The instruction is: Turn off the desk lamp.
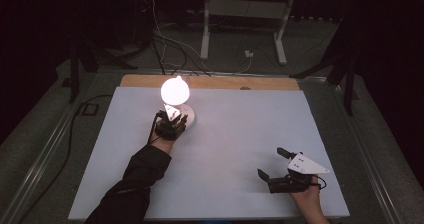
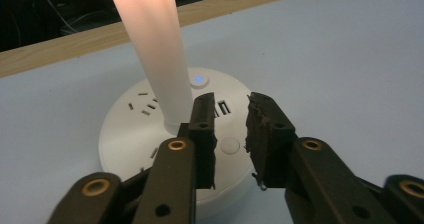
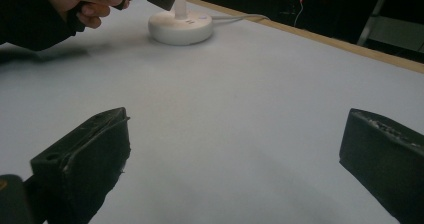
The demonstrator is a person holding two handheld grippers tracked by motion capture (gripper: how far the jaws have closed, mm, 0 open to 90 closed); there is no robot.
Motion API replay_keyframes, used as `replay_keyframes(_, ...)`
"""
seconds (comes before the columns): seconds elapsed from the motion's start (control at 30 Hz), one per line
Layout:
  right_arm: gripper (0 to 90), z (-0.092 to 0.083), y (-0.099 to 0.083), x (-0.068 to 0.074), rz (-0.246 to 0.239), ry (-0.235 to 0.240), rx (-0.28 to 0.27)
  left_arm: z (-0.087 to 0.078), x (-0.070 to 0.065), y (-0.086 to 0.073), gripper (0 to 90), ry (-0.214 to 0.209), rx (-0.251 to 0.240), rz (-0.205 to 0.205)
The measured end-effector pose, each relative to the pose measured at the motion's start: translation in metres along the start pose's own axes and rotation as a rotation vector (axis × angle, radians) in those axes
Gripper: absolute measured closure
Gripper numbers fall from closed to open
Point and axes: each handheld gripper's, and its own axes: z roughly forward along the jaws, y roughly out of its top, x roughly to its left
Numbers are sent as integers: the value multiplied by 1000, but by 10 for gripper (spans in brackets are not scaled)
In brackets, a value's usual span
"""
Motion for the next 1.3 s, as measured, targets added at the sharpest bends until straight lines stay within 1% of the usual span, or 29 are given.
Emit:
replay_keyframes(0.07,0,0,0,0,1,-1,0,2,0,-1,805,-7,5,9)
replay_keyframes(0.1,0,0,0,0,2,0,0,3,0,-1,820,1,10,17)
replay_keyframes(0.17,0,0,0,0,-1,0,2,5,0,-2,866,-2,17,35)
replay_keyframes(0.2,0,0,0,0,0,1,2,6,0,-2,876,1,17,38)
replay_keyframes(0.23,0,0,0,0,0,1,1,7,0,-2,897,-6,18,38)
replay_keyframes(0.43,0,0,0,0,1,3,3,11,1,-4,900,-14,26,61)
replay_keyframes(0.47,0,0,0,0,0,3,2,12,1,-4,900,-22,25,57)
replay_keyframes(0.57,0,0,0,0,0,2,1,14,2,-5,900,-26,26,58)
replay_keyframes(0.73,0,0,0,0,2,2,1,17,2,-6,900,-23,38,67)
replay_keyframes(0.9,0,0,0,0,-1,2,2,18,3,-7,900,-22,40,65)
replay_keyframes(1.1,0,0,0,0,-2,2,2,18,2,-7,900,-32,37,62)
replay_keyframes(1.3,0,0,0,0,-3,3,3,19,3,-8,900,-28,43,65)
